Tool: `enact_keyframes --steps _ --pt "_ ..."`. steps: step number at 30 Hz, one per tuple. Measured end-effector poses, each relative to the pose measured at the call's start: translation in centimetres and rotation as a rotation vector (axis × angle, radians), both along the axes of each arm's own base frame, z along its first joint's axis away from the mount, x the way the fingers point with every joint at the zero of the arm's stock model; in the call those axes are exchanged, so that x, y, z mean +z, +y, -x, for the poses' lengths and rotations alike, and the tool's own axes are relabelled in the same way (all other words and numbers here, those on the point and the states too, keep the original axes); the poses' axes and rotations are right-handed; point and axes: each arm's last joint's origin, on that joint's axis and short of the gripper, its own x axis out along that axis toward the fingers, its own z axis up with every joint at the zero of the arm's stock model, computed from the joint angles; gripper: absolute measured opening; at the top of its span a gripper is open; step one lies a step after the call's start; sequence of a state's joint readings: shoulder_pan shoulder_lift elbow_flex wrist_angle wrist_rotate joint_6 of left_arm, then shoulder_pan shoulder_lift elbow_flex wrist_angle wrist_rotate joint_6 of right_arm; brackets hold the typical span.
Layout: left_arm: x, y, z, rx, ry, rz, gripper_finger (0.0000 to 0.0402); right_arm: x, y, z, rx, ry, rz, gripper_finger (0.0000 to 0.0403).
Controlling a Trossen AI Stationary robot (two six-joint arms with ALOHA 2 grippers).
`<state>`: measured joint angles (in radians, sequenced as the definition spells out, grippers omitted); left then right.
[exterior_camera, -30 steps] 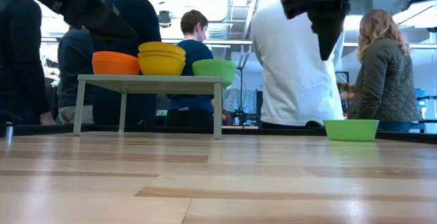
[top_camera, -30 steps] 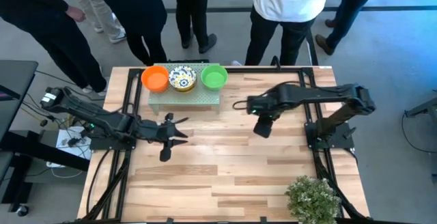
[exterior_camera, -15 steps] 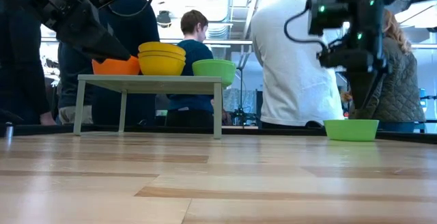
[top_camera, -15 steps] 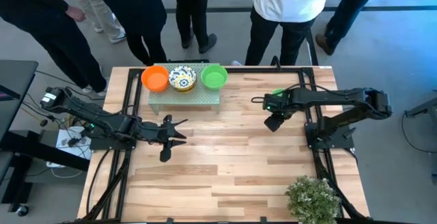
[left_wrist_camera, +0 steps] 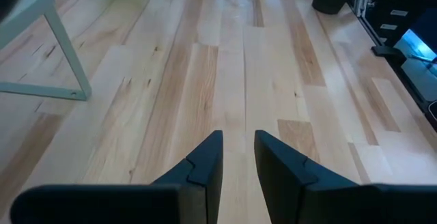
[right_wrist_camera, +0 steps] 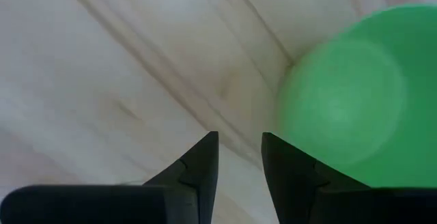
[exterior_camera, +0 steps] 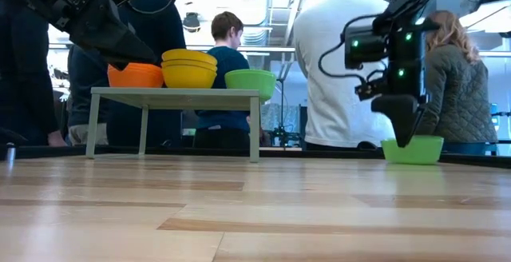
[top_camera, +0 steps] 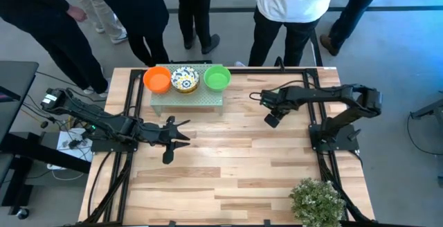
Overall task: Pick & Place Mini bowls
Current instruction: Stack the green bowl on top of the other green bowl on the shelf
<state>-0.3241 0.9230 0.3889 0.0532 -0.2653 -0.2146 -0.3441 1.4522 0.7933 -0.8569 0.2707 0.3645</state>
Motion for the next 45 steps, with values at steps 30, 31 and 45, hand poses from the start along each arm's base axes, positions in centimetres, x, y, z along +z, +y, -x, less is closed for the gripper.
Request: enact_keyframes --steps 30,31,45 --pt "0.2 0.0 -0.1 0.001 -0.02 0.01 0.0085 1.9 -3.7 -0.6 0.026 0.186 -0.036 0.0088" --pt "0.2 0.0 -0.1 -0.002 -0.02 0.012 0.0085 1.9 -4.0 -0.5 0.01 0.183 -0.039 0.0088" --pt "0.2 -0.1 -0.1 -0.012 -0.017 0.016 0.0085 1.4 -5.0 -1.0 0.007 0.089 -0.07 0.0088"
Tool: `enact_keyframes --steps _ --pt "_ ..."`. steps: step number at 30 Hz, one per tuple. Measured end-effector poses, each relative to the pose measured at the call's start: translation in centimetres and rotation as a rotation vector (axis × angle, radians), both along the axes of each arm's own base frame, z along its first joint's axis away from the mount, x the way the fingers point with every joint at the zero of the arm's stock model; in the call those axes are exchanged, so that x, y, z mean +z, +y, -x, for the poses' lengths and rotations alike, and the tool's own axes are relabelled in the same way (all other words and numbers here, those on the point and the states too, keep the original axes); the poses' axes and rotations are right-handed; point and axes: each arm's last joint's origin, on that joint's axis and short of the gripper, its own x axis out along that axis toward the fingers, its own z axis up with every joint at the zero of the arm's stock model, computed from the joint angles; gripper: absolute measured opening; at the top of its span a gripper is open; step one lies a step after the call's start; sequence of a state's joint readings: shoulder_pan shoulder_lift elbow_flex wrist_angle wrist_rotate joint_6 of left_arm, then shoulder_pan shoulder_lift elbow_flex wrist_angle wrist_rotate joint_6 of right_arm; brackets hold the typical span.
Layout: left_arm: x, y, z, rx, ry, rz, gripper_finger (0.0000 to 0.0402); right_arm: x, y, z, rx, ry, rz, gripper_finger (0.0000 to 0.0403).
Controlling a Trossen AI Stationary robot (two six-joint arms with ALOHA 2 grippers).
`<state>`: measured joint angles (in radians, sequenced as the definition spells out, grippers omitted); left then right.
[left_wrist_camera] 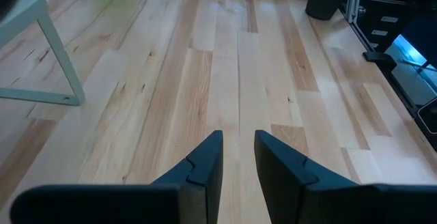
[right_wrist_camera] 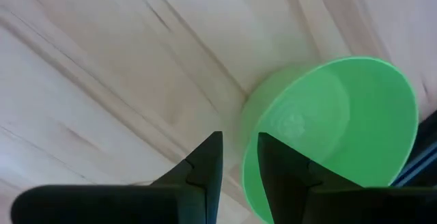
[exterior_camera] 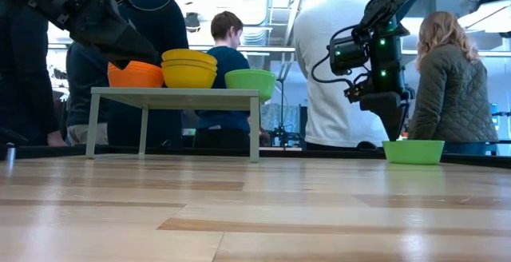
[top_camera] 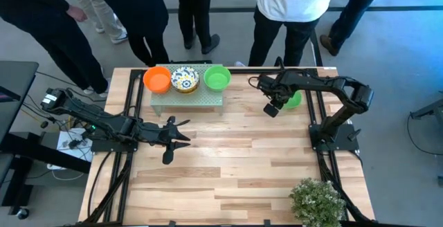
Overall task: Pick & Place Mini bowls
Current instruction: Stack the green bowl on top of the other green bowl on the shelf
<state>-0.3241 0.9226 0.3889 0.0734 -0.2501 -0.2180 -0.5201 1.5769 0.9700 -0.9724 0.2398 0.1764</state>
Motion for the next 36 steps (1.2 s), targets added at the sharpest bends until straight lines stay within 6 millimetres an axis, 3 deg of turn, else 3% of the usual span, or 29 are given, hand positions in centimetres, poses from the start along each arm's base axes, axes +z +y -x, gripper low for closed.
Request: enact_keyframes --steps 10,16,19,27,36 --pt "0.0 0.0 0.0 -0.003 0.0 0.001 0.0085 -2.2 -0.5 -0.5 -0.019 0.105 0.026 0.008" --pt "0.0 0.0 0.0 -0.003 -0.002 -0.001 0.0085 -2.1 0.0 -0.7 -0.015 0.1 0.028 0.0015" --pt "0.0 0.0 0.0 -0.003 -0.003 -0.001 0.0085 -1.3 0.5 -1.0 -0.048 0.084 0.039 0.0009" --pt "0.1 0.0 0.0 -0.003 -0.011 0.001 0.0085 3.9 4.5 -4.0 0.018 0.055 0.046 0.0007" --pt "0.1 0.0 -0.1 -0.001 -0.013 0.001 0.0085 13.3 9.9 -9.4 0.313 -0.323 0.175 0.0005"
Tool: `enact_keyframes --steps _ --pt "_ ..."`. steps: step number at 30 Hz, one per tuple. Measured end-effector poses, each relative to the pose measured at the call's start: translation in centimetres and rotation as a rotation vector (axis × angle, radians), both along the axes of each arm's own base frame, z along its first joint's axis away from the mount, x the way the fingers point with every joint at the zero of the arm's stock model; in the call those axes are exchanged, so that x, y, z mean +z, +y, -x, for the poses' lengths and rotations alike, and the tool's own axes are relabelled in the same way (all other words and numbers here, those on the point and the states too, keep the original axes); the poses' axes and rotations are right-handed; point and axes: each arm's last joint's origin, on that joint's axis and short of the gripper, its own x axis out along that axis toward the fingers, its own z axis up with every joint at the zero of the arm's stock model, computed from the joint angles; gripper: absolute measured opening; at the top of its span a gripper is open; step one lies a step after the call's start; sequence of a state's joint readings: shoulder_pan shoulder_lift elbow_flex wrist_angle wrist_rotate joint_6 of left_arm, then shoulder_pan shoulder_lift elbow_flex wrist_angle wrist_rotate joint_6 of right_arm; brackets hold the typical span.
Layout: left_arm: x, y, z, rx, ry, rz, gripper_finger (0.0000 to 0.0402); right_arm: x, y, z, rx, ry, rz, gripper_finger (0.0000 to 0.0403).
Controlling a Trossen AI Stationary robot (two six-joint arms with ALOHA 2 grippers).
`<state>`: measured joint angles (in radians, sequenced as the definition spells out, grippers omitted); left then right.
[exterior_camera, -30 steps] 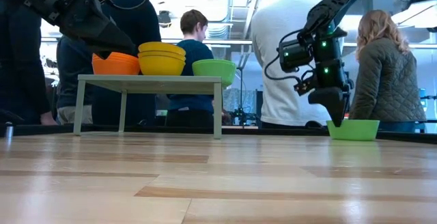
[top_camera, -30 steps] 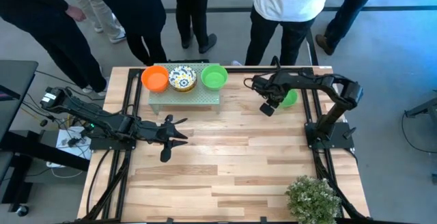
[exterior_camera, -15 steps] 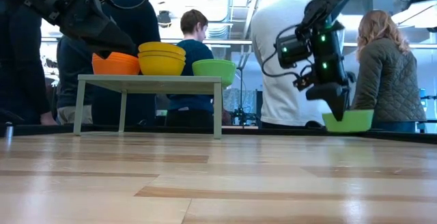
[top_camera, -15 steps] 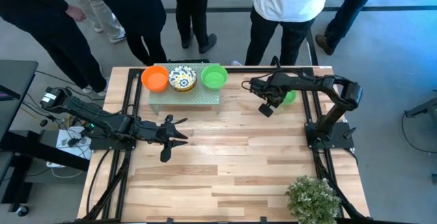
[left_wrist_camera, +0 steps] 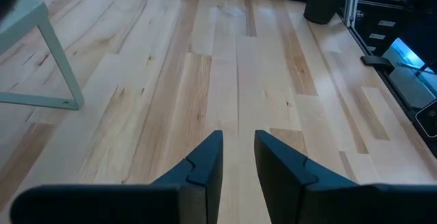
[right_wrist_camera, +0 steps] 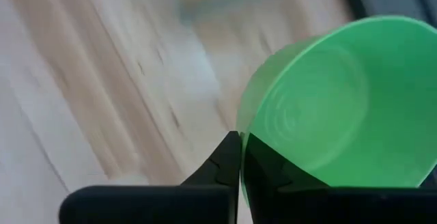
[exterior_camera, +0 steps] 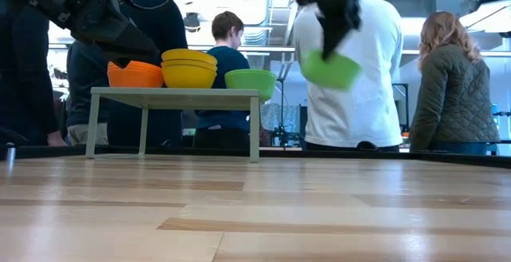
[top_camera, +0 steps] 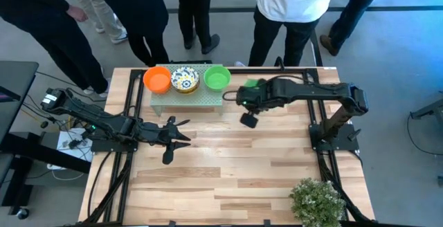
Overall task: Pick & Place Mini bowls
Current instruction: Stack the green bowl on top of the other green bowl on the shelf
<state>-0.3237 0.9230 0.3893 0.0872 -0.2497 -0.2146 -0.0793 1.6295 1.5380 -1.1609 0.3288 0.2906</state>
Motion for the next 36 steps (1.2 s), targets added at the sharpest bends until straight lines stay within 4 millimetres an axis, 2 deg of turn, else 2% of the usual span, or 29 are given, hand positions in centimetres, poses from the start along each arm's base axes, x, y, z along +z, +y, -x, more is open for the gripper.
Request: enact_keyframes --steps 4,7,10,13,17,21,24,31,36 --pt "0.0 0.0 0.0 0.0 -0.004 0.001 0.0085 3.7 0.6 -1.1 0.085 -0.16 0.053 0.0002" --pt "0.0 0.0 0.0 0.0 -0.005 0.002 0.0085 5.7 0.4 -1.9 0.15 -0.28 0.103 0.0002" --pt "0.1 0.0 0.0 -0.001 -0.011 0.003 0.0085 6.6 0.0 -2.7 0.24 -0.356 0.17 0.0002" --pt "0.1 0.0 0.0 0.0 -0.011 0.004 0.0085 6.8 -0.7 -3.5 0.294 -0.389 0.217 0.0001" --pt "0.2 0.0 -0.1 -0.003 -0.02 0.0 0.0085 6.1 -2.4 -4.5 0.283 -0.391 0.253 0.0001" --pt "0.3 0.0 -0.1 -0.023 -0.031 -0.042 0.0085 4.4 -4.3 -5.5 0.288 -0.325 0.263 0.0001" --pt "0.3 -0.1 -0.2 -0.024 -0.038 -0.042 0.0085 2.8 -5.4 -6.4 0.403 -0.247 0.258 0.0002" --pt "0.3 -0.1 -0.3 -0.028 -0.038 -0.042 0.0085 -0.7 -6.4 -8.1 0.559 -0.095 0.275 0.0005" --pt "0.3 -0.1 -0.3 -0.028 -0.042 -0.04 0.0085 -1.0 -6.7 -8.2 0.598 -0.071 0.294 0.0005"
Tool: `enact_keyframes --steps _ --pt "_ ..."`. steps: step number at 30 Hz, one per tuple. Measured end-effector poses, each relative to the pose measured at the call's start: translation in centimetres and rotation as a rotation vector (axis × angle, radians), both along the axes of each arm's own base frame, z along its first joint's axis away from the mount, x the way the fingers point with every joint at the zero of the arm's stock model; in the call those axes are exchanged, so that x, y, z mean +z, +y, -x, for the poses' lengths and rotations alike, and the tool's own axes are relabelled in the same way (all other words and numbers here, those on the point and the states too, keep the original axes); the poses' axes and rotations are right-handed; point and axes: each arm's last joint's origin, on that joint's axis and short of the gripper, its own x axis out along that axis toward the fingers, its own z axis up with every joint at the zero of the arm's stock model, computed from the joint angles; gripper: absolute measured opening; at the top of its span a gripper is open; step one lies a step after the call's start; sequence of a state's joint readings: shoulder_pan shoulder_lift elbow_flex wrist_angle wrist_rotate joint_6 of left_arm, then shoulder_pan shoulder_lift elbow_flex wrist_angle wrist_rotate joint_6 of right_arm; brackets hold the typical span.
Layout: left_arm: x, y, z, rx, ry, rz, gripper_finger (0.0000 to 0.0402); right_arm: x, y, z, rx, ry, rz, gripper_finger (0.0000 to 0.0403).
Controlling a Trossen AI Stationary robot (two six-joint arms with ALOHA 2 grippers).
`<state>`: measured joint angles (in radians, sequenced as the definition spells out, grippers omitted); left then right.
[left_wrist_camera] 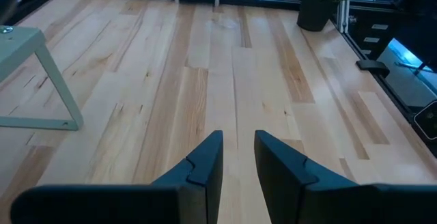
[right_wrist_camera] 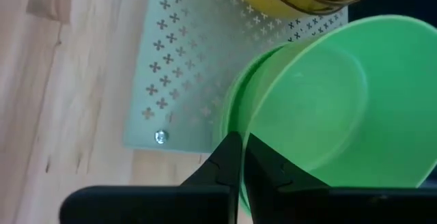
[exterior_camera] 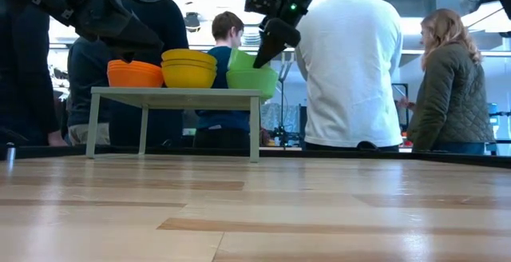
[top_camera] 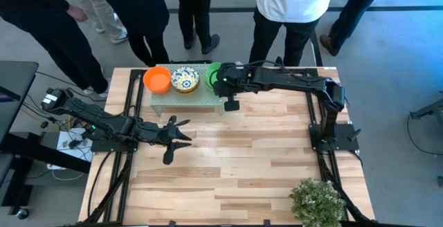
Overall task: Pick & Place Mini bowls
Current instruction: Stack the green bowl on top of the other green bowl on the shelf
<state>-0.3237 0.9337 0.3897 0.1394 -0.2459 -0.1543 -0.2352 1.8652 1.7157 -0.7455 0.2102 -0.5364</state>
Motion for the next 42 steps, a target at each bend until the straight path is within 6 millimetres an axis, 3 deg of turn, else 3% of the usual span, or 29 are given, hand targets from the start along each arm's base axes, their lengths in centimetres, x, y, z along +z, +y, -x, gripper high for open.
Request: enact_keyframes --steps 8,15,27,36,42 --pt "0.0 0.0 0.0 0.0 -0.001 0.0 0.0085 0.3 -0.9 0.4 -0.021 -0.004 0.004 0.0005" --pt "0.0 0.0 0.0 0.0 -0.003 0.001 0.0085 0.3 -0.5 0.3 -0.005 -0.002 0.007 0.001" --pt "0.0 0.0 0.0 0.0 -0.003 0.001 0.0085 0.5 0.2 0.0 0.004 -0.005 0.085 0.0094" --pt "0.0 0.0 0.0 0.0 -0.003 0.002 0.0085 0.7 2.2 -0.4 0.023 0.01 0.124 0.0133" --pt "0.0 0.0 0.0 0.002 -0.003 0.008 0.0085 2.3 4.3 -0.8 0.009 -0.015 0.206 0.0147"
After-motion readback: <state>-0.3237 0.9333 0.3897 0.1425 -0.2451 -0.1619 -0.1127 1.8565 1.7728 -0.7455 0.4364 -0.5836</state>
